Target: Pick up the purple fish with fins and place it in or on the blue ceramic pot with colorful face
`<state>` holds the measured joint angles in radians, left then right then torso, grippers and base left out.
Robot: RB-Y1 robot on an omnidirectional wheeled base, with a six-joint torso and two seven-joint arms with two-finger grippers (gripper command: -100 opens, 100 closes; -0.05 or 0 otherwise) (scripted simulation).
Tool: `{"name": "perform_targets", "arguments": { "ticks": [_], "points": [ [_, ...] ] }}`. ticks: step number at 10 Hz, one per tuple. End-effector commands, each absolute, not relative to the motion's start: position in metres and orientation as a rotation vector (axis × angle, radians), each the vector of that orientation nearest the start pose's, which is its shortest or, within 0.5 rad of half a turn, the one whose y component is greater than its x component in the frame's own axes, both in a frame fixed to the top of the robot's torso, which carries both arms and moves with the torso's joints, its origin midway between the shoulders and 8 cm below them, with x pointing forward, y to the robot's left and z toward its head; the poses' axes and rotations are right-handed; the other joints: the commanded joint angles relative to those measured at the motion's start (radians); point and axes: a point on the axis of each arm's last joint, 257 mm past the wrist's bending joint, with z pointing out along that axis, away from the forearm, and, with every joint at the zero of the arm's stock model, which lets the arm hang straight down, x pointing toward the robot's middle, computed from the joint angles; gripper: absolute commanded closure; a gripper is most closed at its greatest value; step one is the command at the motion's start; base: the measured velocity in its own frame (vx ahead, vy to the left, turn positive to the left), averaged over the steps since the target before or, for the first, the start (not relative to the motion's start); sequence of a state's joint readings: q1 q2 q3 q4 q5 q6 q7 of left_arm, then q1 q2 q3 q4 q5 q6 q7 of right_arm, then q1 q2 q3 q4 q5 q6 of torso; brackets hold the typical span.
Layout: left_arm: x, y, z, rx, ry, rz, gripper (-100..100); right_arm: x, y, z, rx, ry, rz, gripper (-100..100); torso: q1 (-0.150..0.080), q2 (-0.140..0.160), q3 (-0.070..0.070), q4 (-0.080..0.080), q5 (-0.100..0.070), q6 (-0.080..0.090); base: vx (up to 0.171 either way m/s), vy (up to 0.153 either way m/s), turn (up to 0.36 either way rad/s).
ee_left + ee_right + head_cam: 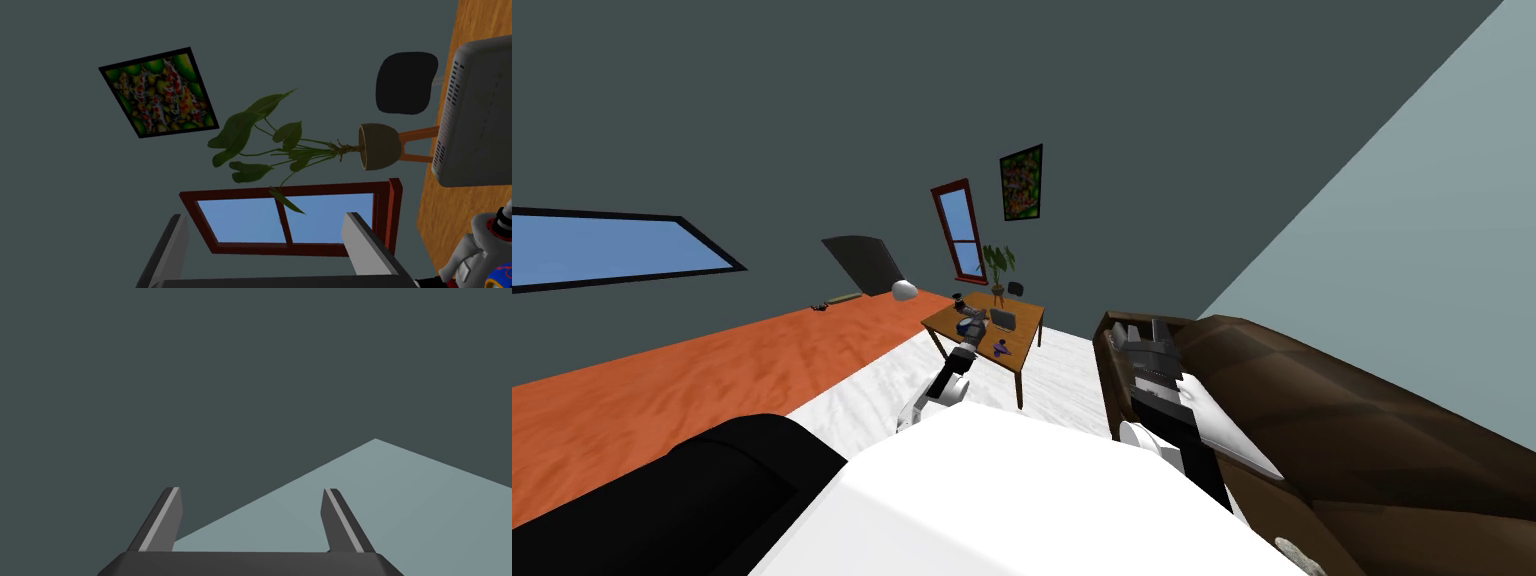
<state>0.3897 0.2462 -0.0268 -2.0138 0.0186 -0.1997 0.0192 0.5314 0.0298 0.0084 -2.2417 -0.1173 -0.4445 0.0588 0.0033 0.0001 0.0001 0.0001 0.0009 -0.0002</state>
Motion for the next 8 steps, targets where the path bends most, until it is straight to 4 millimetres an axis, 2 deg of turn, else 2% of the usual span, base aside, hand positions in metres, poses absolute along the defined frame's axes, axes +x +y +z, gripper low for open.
{"name": "perform_targets", "arguments": {
  "ticks": [1,2,3,4,5,6,7,8],
  "points": [
    [0.436,0.281,-0.157,-0.916,1.183,-1.148,-100,0.354,-0.299,-0.015,0.830,0.613,1.288,0,0.000,0.000,0.000,0.000,0.000,0.000,-0.003,0.031,-0.042],
    [0.440,0.282,-0.173,-0.943,1.219,-1.129,-100,0.354,-0.299,-0.015,0.830,0.613,1.288,0,-0.001,0.000,0.000,0.000,0.000,0.000,-0.001,0.042,-0.069],
    [0.440,0.283,-0.176,-0.953,1.228,-1.122,-100,0.354,-0.299,-0.015,0.830,0.613,1.288,0,-0.001,0.000,0.000,0.000,0.000,0.000,-0.005,0.030,-0.036],
    [0.444,0.284,-0.192,-0.981,1.265,-1.100,-100,0.354,-0.299,-0.015,0.830,0.613,1.288,0,-0.001,0.000,0.000,0.000,0.000,0.000,-0.006,0.023,-0.052],
    [0.444,0.284,-0.195,-0.991,1.272,-1.094,-100,0.354,-0.299,-0.015,0.830,0.613,1.288,0,-0.002,0.000,0.000,0.000,0.000,0.000,-0.005,0.017,-0.028],
    [0.447,0.286,-0.213,-1.022,1.312,-1.069,-100,0.354,-0.299,-0.015,0.830,0.613,1.288,0,-0.002,0.000,0.000,0.000,-0.001,0.000,0.000,0.020,-0.054],
    [0.447,0.286,-0.214,-1.028,1.317,-1.064,-100,0.354,-0.299,-0.015,0.830,0.613,1.288,0,-0.002,-0.001,0.000,0.000,0.000,0.000,0.000,0.021,-0.030],
    [0.449,0.288,-0.232,-1.061,1.358,-1.035,-100,0.354,-0.299,-0.015,0.830,0.613,1.288,0,-0.002,-0.001,0.000,0.000,-0.001,0.000,-0.005,0.019,-0.056]
  ]
}}
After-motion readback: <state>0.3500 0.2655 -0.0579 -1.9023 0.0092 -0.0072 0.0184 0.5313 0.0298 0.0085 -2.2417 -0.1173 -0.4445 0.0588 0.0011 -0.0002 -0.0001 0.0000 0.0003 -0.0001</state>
